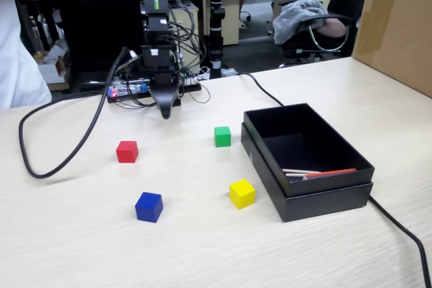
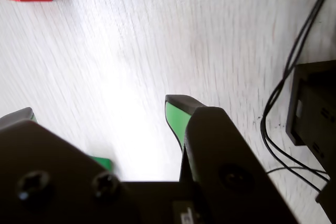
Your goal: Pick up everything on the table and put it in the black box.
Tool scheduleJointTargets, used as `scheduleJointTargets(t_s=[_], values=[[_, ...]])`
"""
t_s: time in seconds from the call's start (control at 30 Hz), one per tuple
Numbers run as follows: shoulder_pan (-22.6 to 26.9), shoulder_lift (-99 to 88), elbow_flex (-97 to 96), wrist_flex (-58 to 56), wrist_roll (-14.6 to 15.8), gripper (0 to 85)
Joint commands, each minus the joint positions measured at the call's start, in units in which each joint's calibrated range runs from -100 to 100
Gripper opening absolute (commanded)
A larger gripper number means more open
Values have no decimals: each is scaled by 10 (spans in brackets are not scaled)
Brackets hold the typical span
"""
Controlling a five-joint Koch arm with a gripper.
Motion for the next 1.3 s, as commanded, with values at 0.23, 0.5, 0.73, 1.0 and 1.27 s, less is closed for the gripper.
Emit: scheduleJointTargets(t_s=[0.23, 0.5, 0.73, 1.0, 1.27], values=[[-83, 185, 197, -63, -41, 477], [-122, 409, 349, -93, -61, 476], [-129, 569, 424, -96, -66, 476], [-122, 691, 456, -96, -68, 472], [-120, 726, 461, -95, -70, 398]])
